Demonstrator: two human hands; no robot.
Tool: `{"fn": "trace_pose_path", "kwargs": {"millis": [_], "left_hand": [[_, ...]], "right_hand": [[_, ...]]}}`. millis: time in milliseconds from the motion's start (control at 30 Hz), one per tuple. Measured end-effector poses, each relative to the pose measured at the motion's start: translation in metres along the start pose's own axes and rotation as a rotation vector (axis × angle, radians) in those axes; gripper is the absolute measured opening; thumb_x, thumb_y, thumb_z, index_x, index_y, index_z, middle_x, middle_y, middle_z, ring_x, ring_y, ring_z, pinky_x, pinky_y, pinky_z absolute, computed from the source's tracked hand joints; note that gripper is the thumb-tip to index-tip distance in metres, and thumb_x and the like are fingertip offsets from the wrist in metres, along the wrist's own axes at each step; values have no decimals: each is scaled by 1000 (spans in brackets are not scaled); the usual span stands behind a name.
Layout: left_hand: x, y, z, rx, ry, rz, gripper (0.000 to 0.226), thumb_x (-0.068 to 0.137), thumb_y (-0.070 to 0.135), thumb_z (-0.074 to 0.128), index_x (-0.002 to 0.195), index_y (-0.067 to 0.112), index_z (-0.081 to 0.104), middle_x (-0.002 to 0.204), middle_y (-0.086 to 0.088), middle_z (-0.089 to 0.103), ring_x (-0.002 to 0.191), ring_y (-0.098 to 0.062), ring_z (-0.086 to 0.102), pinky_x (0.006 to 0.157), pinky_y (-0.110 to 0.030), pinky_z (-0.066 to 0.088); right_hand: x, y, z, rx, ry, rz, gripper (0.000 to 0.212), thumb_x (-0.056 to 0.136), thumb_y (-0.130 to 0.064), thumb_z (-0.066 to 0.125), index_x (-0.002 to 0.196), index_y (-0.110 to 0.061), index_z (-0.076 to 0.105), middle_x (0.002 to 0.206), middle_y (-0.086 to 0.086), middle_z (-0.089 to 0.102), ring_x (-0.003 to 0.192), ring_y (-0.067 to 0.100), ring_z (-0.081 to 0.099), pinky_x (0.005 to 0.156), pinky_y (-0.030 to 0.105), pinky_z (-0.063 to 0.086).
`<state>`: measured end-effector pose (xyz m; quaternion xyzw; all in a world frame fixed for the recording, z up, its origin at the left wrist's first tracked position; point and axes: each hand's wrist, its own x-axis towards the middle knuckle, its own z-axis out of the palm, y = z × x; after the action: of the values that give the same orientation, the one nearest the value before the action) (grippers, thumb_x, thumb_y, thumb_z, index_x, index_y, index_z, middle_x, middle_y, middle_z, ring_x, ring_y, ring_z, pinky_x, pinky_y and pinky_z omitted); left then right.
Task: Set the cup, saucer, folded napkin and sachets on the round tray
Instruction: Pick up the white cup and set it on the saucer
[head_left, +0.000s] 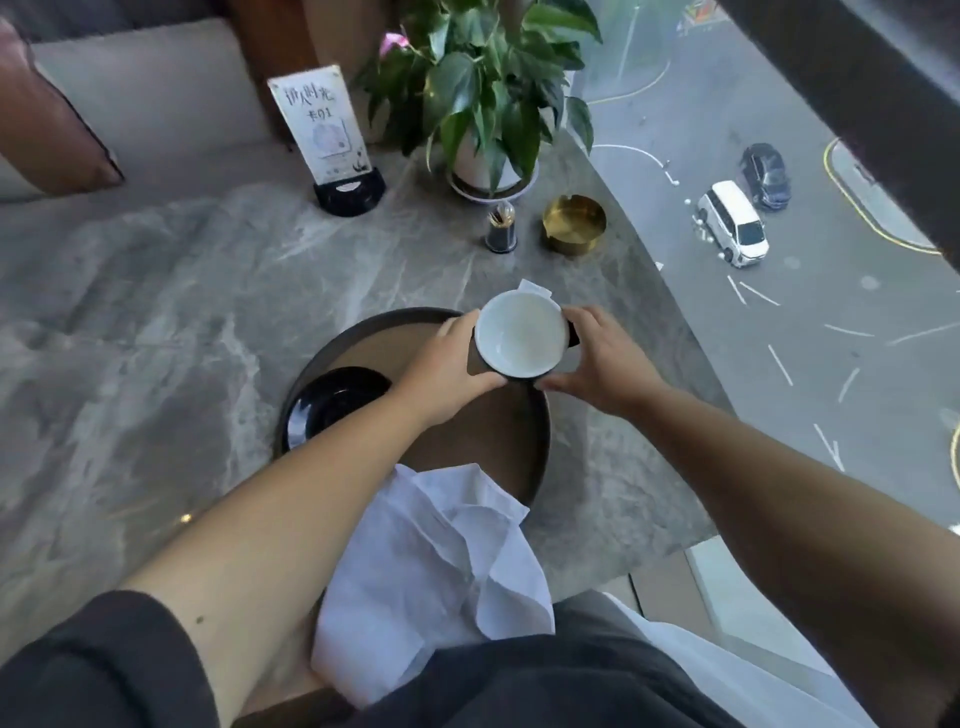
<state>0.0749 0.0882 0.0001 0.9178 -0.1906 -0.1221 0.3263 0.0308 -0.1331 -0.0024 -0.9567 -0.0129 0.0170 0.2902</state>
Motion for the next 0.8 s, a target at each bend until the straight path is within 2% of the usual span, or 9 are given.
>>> {"fn": "trace_pose_path", "kwargs": {"millis": [167, 300, 400, 533, 800], "left_hand": [[-44, -47, -35, 23, 72, -89, 84, 71, 40, 77, 141, 25, 33, 143, -4, 44, 125, -23, 44, 91, -28, 34], [-81, -82, -61, -2, 120, -159, 87, 70, 36, 80, 143, 21, 34, 145, -6, 43, 130, -23, 41, 103, -32, 35], [-106, -105, -72, 15, 146, -222, 85, 71, 37, 79, 142, 22, 35, 144, -4, 44, 130, -21, 41, 96, -25, 33], [-127, -125, -77, 24, 172, -250, 80, 70, 35, 79, 138, 24, 39, 138, -3, 50, 122, -22, 48, 88, -26, 36], [-141, -151, -70, 1, 164, -287, 79, 69, 35, 79, 137, 24, 40, 136, -5, 51, 120, -24, 49, 91, -31, 40]], "right_hand": [[11, -58, 36, 0, -69, -68, 90, 59, -50, 82, 133, -15, 44, 128, 8, 49, 117, 25, 46, 92, 37, 40], [18, -102, 66, 5, -121, -145, 89, 60, -44, 84, 134, -11, 46, 127, 12, 51, 119, 28, 48, 99, 34, 36], [21, -128, 87, 8, -187, -182, 90, 61, -43, 84, 135, -11, 44, 129, 13, 50, 123, 28, 45, 103, 35, 36], [23, -148, 110, -14, -245, -205, 93, 59, -43, 85, 135, -12, 43, 126, 10, 49, 121, 27, 46, 100, 34, 36], [22, -156, 138, -45, -282, -208, 88, 59, -43, 84, 132, -13, 45, 123, 8, 50, 117, 27, 47, 96, 33, 37]]}}
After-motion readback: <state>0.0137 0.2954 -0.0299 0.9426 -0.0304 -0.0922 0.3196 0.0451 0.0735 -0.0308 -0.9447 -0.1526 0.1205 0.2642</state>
